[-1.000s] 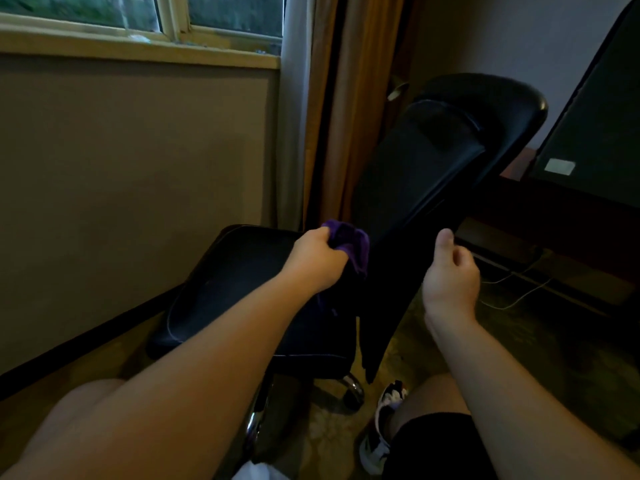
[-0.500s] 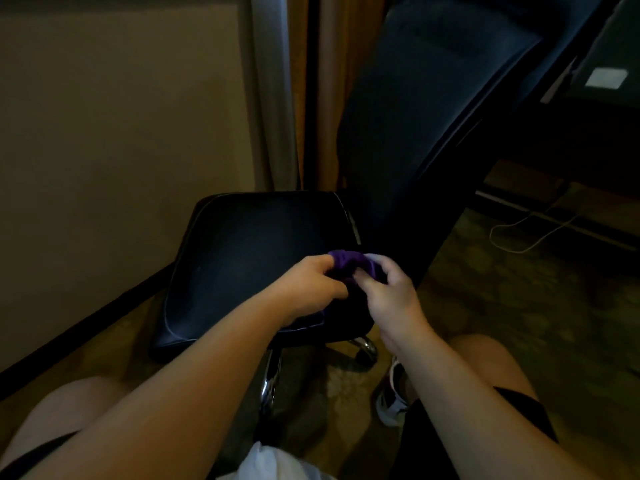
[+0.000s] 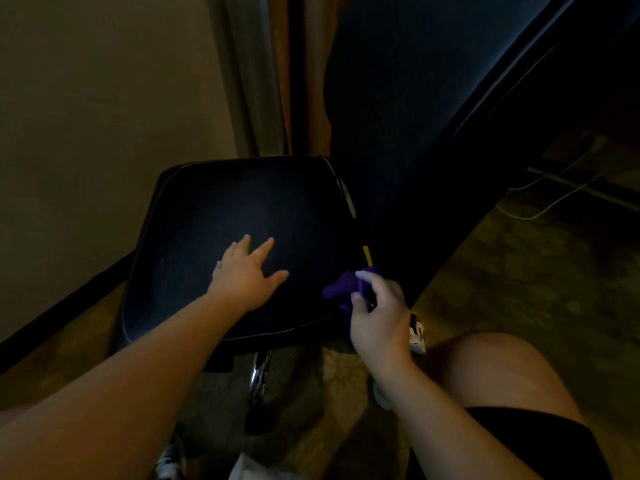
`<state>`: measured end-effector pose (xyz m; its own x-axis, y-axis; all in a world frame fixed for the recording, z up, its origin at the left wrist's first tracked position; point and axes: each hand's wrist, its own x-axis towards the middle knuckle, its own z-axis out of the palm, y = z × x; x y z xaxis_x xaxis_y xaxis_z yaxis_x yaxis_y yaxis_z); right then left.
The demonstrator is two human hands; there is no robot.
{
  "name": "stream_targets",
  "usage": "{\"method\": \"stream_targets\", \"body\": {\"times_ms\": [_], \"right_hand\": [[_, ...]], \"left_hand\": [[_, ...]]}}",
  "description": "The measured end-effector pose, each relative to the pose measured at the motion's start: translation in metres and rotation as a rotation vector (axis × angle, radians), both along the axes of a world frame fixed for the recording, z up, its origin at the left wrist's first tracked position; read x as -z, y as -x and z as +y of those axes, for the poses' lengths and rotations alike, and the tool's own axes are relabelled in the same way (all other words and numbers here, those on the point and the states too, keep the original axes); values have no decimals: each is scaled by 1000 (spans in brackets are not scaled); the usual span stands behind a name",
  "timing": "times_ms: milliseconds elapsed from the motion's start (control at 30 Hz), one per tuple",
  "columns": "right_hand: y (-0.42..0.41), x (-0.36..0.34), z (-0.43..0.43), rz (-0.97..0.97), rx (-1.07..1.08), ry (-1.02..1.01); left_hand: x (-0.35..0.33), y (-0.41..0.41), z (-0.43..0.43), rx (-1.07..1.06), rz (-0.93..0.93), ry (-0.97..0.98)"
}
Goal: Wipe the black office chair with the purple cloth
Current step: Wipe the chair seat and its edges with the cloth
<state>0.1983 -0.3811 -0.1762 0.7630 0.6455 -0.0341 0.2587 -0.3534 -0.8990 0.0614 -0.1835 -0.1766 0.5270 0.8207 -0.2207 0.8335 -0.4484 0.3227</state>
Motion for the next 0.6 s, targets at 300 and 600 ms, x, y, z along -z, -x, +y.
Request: {"method": "stream_targets", "body": {"times_ms": [300,600], "right_hand": [[-10,51,63,-221,-18,457],[-57,56,152,-345,-38,548]], "left_hand": [[56,12,12,141,267,128],[59,13,13,177,250,207]]}}
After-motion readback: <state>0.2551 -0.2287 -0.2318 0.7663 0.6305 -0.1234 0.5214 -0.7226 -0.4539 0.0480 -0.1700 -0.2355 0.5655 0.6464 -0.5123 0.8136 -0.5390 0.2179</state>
